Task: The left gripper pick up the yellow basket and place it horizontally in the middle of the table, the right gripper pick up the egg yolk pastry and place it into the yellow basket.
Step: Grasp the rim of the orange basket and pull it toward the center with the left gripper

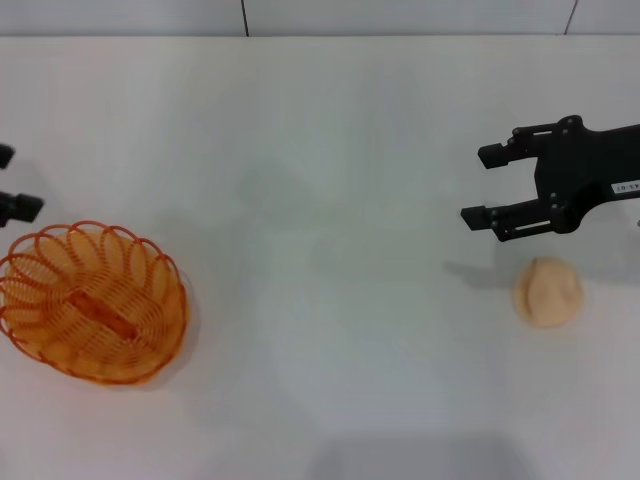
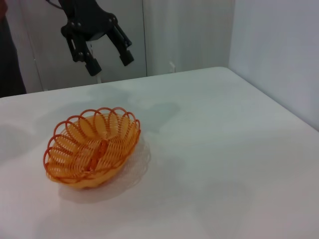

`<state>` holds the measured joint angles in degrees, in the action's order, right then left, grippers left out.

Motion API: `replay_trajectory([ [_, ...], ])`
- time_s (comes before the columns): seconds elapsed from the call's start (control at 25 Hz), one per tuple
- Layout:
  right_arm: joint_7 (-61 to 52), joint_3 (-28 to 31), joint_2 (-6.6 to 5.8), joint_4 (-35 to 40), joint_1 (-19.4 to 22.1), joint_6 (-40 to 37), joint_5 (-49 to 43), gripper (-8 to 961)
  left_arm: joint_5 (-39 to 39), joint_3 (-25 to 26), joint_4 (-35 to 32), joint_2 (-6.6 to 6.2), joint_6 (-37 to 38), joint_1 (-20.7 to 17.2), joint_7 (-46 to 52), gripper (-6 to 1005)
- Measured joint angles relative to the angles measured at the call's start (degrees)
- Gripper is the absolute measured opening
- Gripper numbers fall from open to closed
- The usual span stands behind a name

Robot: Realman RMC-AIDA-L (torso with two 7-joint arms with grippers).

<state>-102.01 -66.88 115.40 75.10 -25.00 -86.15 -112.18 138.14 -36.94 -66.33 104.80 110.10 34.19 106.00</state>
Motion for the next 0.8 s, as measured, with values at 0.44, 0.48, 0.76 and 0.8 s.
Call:
replay_trajectory([
  [0.44, 0.0, 0.0, 0.0, -1.2, -0.9, 0.1, 0.1, 765, 13.6, 0.6, 0.3, 0.53, -0.6, 0.8, 1.3, 875],
  [0.48, 0.0, 0.0, 0.0, -1.3, -1.0, 0.1, 0.1, 765, 13.8, 0.5, 0.4, 0.62, -0.8, 0.7, 1.3, 875],
  [0.76, 0.0, -0.7, 0.08, -1.5, -0.8, 0.5, 0.7, 765, 16.6, 0.2, 0.6, 1.96, -3.5, 0.4, 0.7, 873],
  [0.8, 0.0, -0.7, 0.08, -1.5, -0.7, 0.5, 0.7, 765, 16.7, 0.1, 0.7, 2.19, -4.1, 0.4, 0.4, 873],
])
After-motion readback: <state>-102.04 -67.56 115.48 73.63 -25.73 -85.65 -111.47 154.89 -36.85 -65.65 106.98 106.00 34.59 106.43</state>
